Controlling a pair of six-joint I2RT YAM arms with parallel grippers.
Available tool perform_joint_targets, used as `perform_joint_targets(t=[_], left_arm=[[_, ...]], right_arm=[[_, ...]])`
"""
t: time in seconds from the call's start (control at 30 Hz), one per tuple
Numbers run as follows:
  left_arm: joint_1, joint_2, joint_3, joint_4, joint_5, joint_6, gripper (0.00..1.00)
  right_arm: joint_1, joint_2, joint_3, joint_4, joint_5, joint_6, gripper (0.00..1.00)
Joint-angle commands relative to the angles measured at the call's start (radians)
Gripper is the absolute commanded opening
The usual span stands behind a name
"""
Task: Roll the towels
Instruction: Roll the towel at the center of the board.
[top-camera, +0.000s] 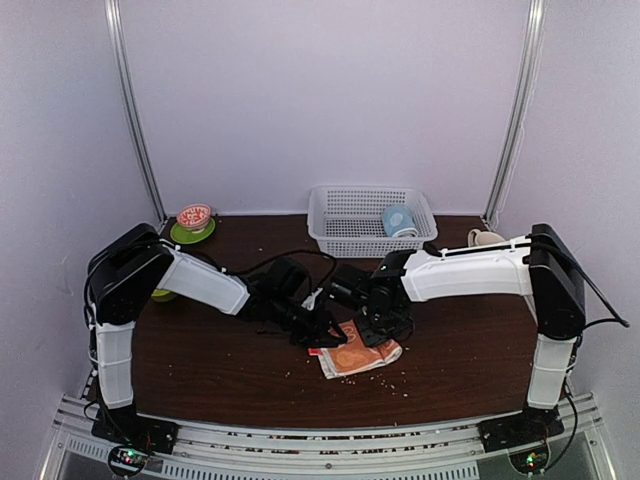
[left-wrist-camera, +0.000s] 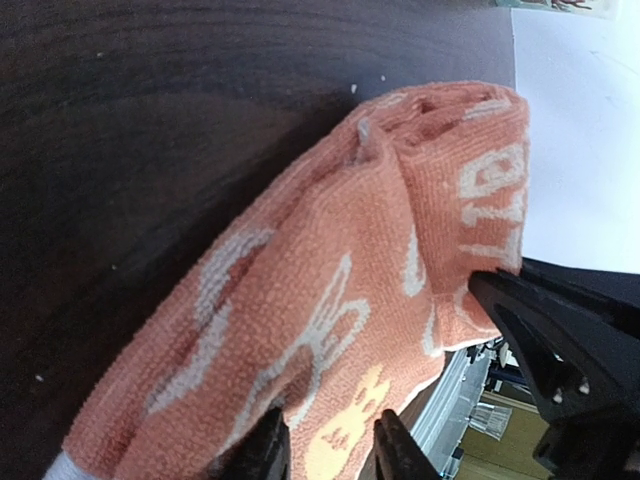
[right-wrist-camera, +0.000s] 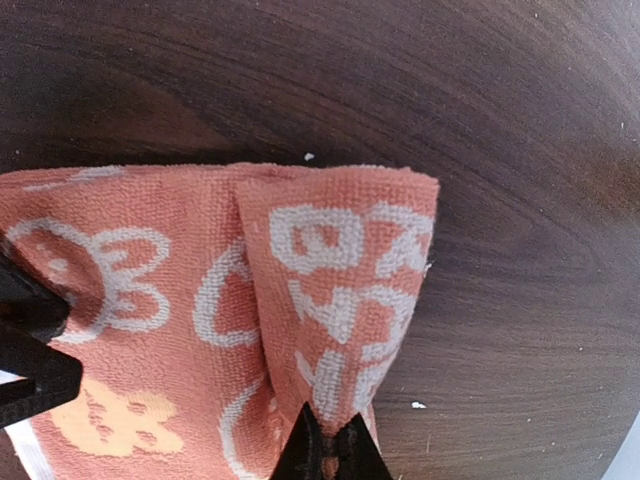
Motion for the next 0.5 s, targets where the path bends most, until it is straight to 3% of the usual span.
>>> perform_joint_targets(t=[0.0, 0.23, 0.47], left_arm=[[-0.005, 0.023, 0.025, -0.003, -0.01, 0.024, 0.3], [-0.006, 0.025, 0.022, -0.008, -0.012, 0.026, 0.3], [-0.006, 0.021, 0.02, -0.016, -0.011, 0.03, 0.3]], right_arm=[[0.011, -0.045, 0.03, 0.022, -0.024, 0.02, 0.09], [0.013, -0.047, 0.024, 0.053, -0.068, 0.026, 0.12], [0.013, -0.054, -0.012, 0.121, -0.14, 0.036, 0.23]])
